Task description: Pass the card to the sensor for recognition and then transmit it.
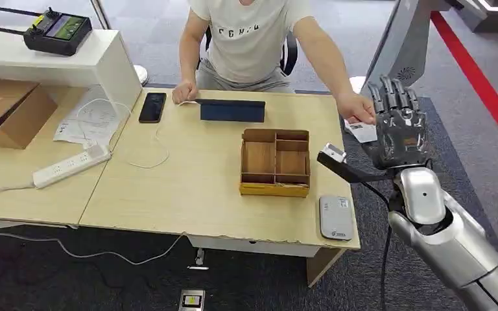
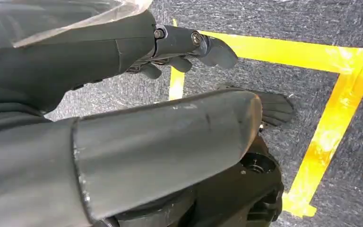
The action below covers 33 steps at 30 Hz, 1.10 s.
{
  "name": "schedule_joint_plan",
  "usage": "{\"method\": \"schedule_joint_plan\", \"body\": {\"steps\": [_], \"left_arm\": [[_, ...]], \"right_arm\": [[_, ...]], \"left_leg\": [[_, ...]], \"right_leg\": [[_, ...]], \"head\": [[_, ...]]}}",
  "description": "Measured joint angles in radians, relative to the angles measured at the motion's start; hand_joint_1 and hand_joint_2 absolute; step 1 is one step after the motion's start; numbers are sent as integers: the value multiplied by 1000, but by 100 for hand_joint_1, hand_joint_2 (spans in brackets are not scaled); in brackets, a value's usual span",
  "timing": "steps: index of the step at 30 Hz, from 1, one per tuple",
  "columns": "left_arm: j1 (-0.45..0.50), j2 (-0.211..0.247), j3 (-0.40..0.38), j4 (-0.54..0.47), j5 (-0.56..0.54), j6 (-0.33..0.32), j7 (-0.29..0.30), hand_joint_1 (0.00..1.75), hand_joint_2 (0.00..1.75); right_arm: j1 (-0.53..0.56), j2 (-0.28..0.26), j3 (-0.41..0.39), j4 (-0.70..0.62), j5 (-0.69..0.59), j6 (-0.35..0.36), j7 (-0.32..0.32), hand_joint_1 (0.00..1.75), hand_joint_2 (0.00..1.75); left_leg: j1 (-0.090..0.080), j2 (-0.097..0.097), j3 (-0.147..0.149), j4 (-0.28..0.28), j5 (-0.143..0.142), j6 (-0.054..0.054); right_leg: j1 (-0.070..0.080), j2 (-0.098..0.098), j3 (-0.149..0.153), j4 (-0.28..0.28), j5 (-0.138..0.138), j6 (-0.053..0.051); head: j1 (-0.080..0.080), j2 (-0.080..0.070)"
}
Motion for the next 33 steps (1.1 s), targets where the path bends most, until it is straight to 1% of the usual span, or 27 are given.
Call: {"method": "schedule_joint_plan", "body": {"steps": [7,8,15,20,30,33], "left_arm": [[0,0,0,0,0,0,0,0,0],[0,0,0,0,0,0,0,0,0],[0,0,0,0,1,-1,1,0,0],[0,0,0,0,-2,-14,-3,0,0],[1,0,-1,0,-15,-29,-7,0,0],[1,0,-4,0,-19,-31,-8,0,0]], "right_arm": [[0,8,0,11,0,0,0,0,175],[0,8,0,11,0,0,0,175,175],[0,8,0,11,3,17,1,175,175],[5,6,0,10,-6,30,3,175,175],[36,-17,-11,-14,-9,51,6,175,175],[52,-22,-25,-27,-5,64,13,175,175]], "left_leg": [[0,0,0,0,0,0],[0,0,0,0,0,0],[0,0,0,0,0,0],[0,0,0,0,0,0],[0,0,1,0,0,0],[0,0,1,0,0,0]], "right_leg": [[0,0,0,0,0,0],[0,0,0,0,0,0],[0,0,0,0,0,0],[0,0,0,0,0,0],[0,0,0,0,0,0],[0,0,0,0,0,0]], "head": [[0,0],[0,0],[0,0],[0,0],[0,0],[0,0]]}}
